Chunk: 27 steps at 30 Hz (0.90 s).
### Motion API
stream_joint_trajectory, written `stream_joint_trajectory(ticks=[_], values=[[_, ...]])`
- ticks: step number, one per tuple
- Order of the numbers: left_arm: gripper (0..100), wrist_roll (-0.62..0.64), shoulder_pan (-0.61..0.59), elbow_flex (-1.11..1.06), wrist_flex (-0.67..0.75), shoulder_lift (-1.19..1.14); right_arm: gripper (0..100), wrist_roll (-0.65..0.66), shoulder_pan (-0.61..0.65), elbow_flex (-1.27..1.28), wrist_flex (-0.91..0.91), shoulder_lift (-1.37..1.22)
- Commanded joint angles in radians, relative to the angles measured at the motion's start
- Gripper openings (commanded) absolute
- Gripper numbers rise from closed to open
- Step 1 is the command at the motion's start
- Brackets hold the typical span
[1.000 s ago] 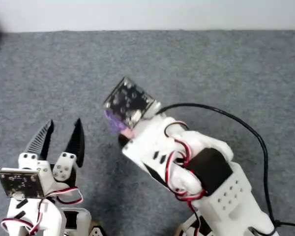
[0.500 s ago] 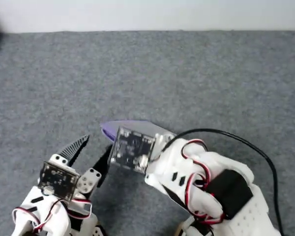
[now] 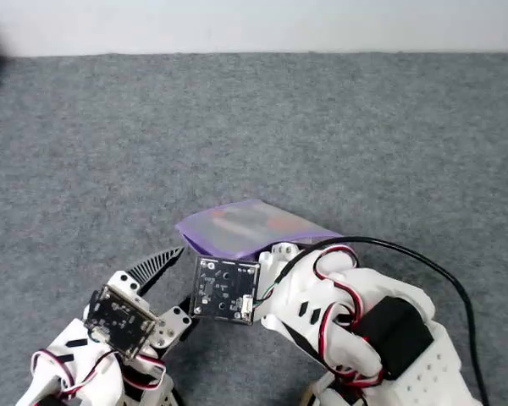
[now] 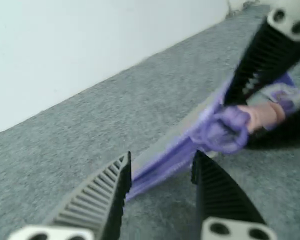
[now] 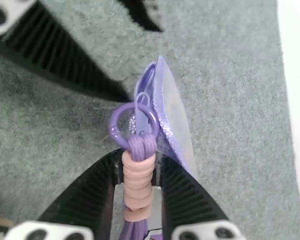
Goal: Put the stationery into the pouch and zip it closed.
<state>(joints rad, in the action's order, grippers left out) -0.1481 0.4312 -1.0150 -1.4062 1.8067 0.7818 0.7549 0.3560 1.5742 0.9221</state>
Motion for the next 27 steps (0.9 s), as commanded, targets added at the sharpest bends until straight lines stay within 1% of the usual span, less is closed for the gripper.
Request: stream_joint_trajectory(ticks=[1,4,6,12,15,18,24,27], values=[[20,-0.025,0.006,0.062,-0.057,0.009,0.8,0.012,-0.021,0.0,-0.053,0.002],[20,-0.028,0.012,0.061,-0.094,0.009,0.8,0.012,-0.018,0.0,-0.065,0.002],[20,-0.029,0.012,0.056,-0.077,0.009,0.8,0.014,-0.015,0.0,-0.065,0.004],[20,-0.041,0.006,-0.062,0.091,0.009,0.8,0.044,0.071,0.002,-0.054,0.038],[20,-0.054,0.012,-0.096,0.166,0.009,0.8,0.048,0.081,0.018,-0.054,0.062],[20,-0.054,0.021,-0.114,0.181,0.009,0.8,0.048,0.082,0.026,-0.053,0.074],[20,-0.06,0.133,-0.12,0.187,0.009,0.8,0.049,0.084,0.026,-0.045,0.076],[20,-0.06,0.135,-0.114,0.187,0.009,0.8,0.049,0.082,0.026,-0.008,0.076]])
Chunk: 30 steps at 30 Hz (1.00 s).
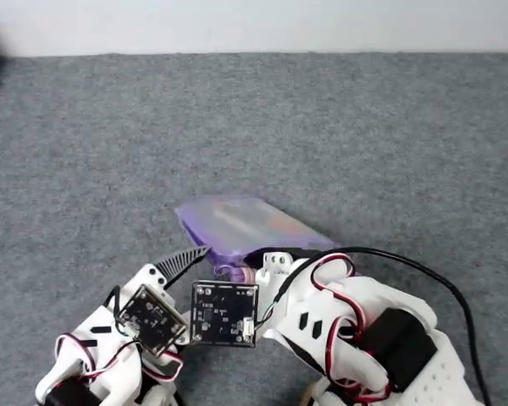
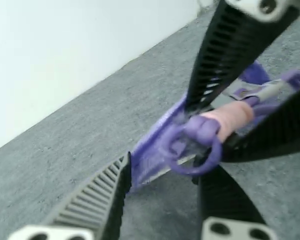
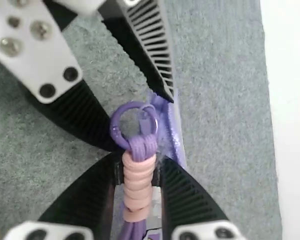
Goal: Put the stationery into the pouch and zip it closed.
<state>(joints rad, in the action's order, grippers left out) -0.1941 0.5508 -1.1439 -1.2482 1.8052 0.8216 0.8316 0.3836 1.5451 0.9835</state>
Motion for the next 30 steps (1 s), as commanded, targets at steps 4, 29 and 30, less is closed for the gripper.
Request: stream_joint_trajectory(ticks=[4,29,30], values=[[20,-0.014,-0.038,0.031,0.025,0.011,0.8,0.017,0.004,-0.003,0.024,0.027],[5,-0.014,0.184,-0.091,0.028,0.011,0.8,0.1,0.001,0.071,0.013,0.199],[2,-0.014,0.184,-0.091,0.028,0.011,0.8,0.1,0.001,0.071,0.013,0.206]])
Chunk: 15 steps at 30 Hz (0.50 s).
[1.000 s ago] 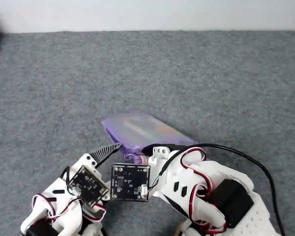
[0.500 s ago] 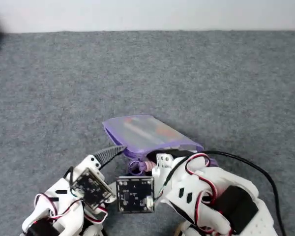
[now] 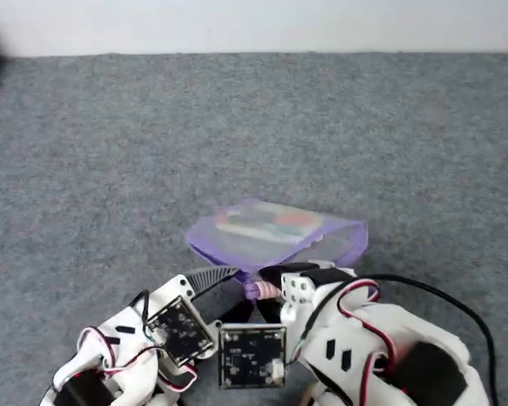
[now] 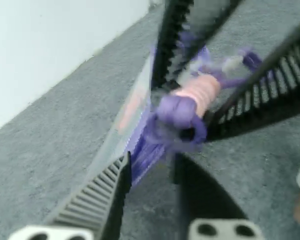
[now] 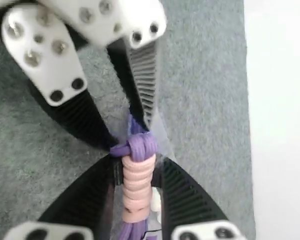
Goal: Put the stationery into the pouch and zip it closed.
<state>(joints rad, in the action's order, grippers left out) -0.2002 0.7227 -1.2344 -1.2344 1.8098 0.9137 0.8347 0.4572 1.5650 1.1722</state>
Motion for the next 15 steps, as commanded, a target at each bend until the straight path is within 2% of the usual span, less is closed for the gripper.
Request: stream_joint_trajectory(ticks=[1,8,15], values=[[1,-0.008,0.012,-0.002,0.014,0.006,0.8,0.008,-0.002,-0.003,-0.007,0.024],[1,-0.005,0.003,-0.001,0.014,0.006,0.8,0.002,-0.007,-0.003,-0.047,0.067],[1,-0.008,-0.12,0.007,0.014,0.006,0.8,0.0,-0.145,-0.003,-0.104,0.11]])
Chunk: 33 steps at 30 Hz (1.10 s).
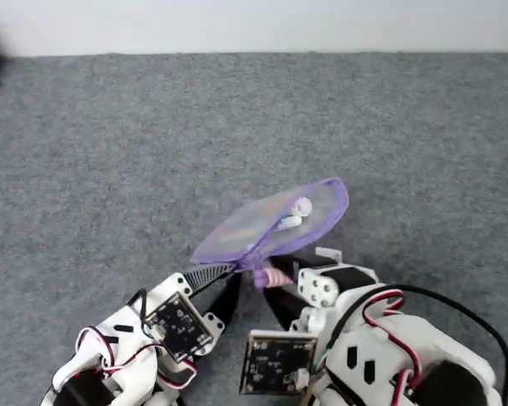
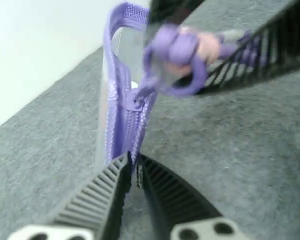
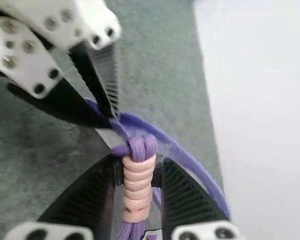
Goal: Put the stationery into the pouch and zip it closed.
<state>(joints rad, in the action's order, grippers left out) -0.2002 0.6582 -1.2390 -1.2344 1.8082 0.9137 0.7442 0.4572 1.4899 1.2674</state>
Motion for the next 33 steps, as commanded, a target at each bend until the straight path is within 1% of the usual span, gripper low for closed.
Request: stream_joint_trajectory(ticks=[1,3,6,10,13,15,18,20,26,29,33], values=[[1,-0.008,-0.071,0.019,0.009,0.008,0.8,0.0,-0.07,-0.003,-0.041,0.021],[1,-0.008,-0.094,0.044,0.006,0.008,0.8,-0.018,-0.101,-0.003,-0.07,0.028],[1,-0.008,-0.1,0.085,-0.012,0.008,0.8,-0.094,-0.153,-0.002,-0.128,0.021],[1,-0.008,-0.094,0.127,-0.086,0.008,0.8,-0.147,-0.168,0.015,-0.18,-0.002],[2,-0.008,-0.097,0.153,-0.098,0.009,0.8,-0.178,-0.168,0.041,-0.205,-0.005],[5,-0.008,-0.097,0.165,-0.092,0.009,0.8,-0.189,-0.168,0.054,-0.209,-0.005],[14,-0.002,-0.101,0.166,-0.092,0.009,0.8,-0.192,-0.166,0.057,-0.209,-0.005],[19,0.002,-0.101,0.162,-0.094,0.009,0.8,-0.192,-0.162,0.058,-0.209,-0.008],[20,0.002,-0.097,0.162,-0.089,0.008,0.8,-0.186,-0.16,0.058,-0.211,-0.015],[21,0.002,-0.097,0.151,-0.034,0.008,0.8,-0.186,-0.157,0.058,-0.211,-0.015],[21,-0.006,-0.095,0.081,0.066,0.006,0.8,-0.184,-0.11,0.058,-0.211,-0.013]])
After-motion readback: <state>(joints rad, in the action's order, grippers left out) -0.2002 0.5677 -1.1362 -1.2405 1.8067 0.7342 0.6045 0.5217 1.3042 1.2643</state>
